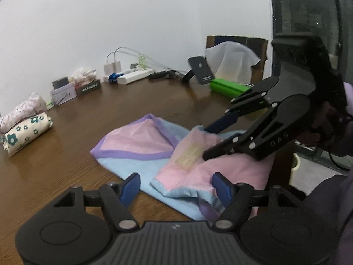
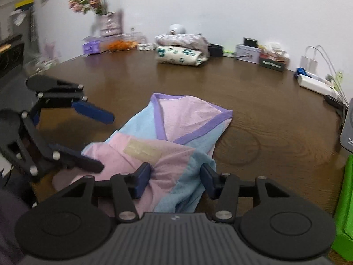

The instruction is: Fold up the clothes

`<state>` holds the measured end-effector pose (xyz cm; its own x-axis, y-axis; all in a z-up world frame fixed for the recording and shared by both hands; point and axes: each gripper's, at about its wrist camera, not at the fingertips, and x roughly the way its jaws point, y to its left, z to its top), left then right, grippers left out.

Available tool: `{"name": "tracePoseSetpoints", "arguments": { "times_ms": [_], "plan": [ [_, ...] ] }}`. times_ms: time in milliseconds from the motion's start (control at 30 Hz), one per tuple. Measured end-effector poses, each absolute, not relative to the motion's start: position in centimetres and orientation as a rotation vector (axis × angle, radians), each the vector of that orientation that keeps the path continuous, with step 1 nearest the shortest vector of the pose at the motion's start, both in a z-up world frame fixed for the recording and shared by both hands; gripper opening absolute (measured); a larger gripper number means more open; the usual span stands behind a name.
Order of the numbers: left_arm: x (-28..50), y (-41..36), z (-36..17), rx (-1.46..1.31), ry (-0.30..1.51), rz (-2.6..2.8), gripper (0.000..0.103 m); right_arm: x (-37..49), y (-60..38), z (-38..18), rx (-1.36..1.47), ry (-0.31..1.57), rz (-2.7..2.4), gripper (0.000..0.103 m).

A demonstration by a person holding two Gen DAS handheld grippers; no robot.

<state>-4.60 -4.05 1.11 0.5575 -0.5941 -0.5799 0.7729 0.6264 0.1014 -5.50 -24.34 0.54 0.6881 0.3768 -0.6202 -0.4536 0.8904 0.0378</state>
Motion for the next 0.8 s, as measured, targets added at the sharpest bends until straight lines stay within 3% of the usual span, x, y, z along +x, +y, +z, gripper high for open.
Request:
{"name": "tracePoseSetpoints", "arguments": {
  "times_ms": [200,367,467,500,533,633,733,767,800],
  "plan": [
    [0.4,-1.5,2.2,0.236,0.583,-0.742,0.070,-2.2,-23.3,0.8,-0.068,0.675,0.403,0.051],
    [6.9,-0.1,4.2,0.092,0.631,-0.592,0.072,2.5,-26.2,4.6,0.015,0.643,0.341,0.054],
    [10.6,-1.4,3.4,0.068,0.694,-0.515,0.067,7.7,-26.6,3.3,0.034,0.746,0.298,0.047],
    [11.2,-1.7,3.0,0.068,0.710,-0.504,0.060,9.4,-26.7,2.7,0.047,0.786,0.290,0.038],
    [11.6,-1.9,2.7,0.070,0.719,-0.501,0.057,10.2,-26.6,2.1,0.053,0.810,0.293,0.035],
    [12.5,-2.6,1.9,0.080,0.737,-0.494,0.057,10.9,-26.3,1.2,0.057,0.817,0.300,0.035],
    [12.4,-3.1,1.7,0.105,0.727,-0.485,0.043,10.9,-25.9,1.0,0.036,0.795,0.305,0.031],
    [12.4,-3.1,1.7,0.107,0.728,-0.481,0.031,10.8,-25.7,0.9,0.017,0.787,0.310,0.027],
    [12.4,-3.2,1.8,0.104,0.734,-0.481,0.015,10.7,-25.5,0.8,-0.002,0.778,0.315,0.013]
  ]
}}
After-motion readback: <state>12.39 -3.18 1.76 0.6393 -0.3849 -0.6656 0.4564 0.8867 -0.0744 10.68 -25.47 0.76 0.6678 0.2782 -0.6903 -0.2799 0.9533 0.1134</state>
